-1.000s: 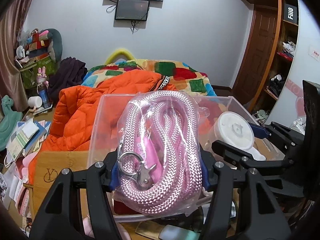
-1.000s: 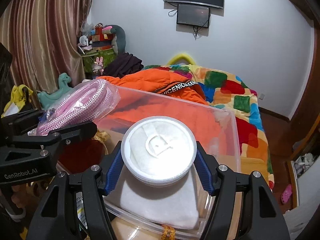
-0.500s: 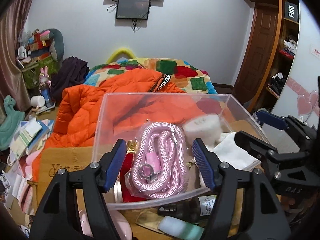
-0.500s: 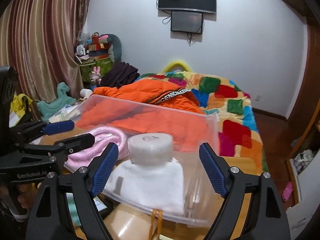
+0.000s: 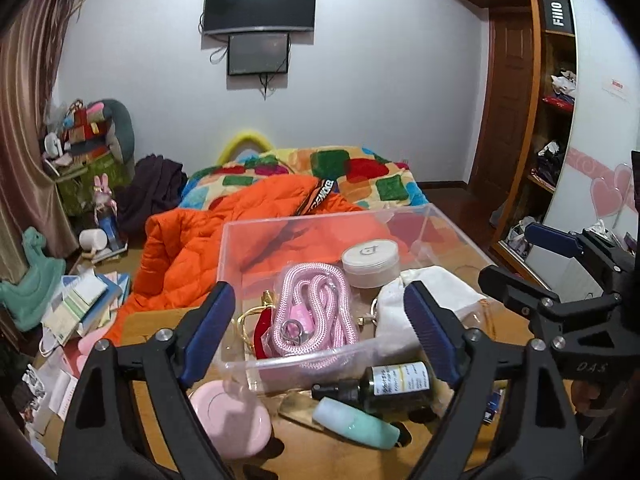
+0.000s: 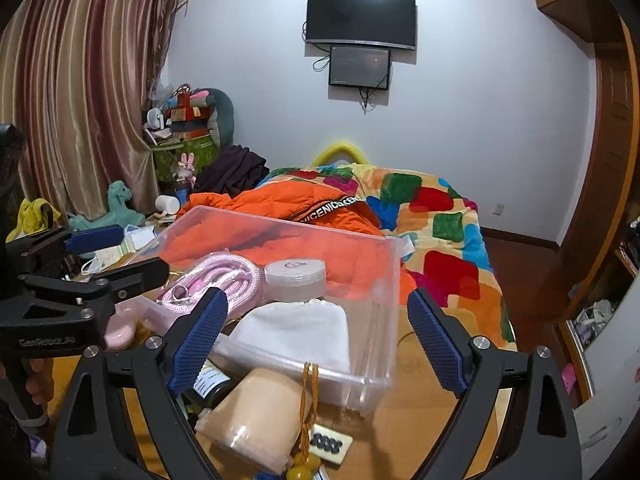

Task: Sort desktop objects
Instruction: 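Withdraw both tools from the clear box back over the table, then grasp the pink round container with the left tool while the right grasps the gourd ornament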

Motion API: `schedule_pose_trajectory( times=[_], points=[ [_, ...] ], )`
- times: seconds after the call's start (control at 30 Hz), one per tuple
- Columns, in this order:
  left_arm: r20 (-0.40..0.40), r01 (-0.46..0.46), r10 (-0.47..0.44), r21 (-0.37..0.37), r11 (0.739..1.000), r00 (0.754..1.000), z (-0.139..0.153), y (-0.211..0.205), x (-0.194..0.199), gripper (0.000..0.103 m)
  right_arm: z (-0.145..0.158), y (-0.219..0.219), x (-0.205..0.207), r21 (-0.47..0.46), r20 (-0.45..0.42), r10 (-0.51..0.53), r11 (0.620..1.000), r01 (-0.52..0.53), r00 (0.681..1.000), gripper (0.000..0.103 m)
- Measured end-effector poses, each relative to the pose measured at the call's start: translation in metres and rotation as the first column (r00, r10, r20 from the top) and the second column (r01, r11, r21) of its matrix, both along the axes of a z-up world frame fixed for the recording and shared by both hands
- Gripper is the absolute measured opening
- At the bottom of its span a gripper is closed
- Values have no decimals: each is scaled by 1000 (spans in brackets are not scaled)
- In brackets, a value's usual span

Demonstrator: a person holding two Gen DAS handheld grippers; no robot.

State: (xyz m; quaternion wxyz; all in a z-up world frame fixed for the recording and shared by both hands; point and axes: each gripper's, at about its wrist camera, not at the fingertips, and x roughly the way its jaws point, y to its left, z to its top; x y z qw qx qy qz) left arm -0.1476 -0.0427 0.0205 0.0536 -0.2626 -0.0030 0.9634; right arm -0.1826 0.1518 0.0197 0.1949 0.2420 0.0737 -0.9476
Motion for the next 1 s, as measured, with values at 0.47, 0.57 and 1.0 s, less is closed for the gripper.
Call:
schedule_pose_trajectory(
  times=[0.47,0.57,1.0],
  points=[
    [-30,-102,102,-1,995,994,2,-47,45,97,6,44,40,-79,-25,-107,991,105,994,102],
    [4,-139,139,-17,990,990,-11,-62,51,97,1,51,45,-87,0,-116,990,115,993,102],
    [146,-135,137,-20,991,980,-70,-67,60,97,-43,44,56,-18,113,-81,996,84,990,102]
  ],
)
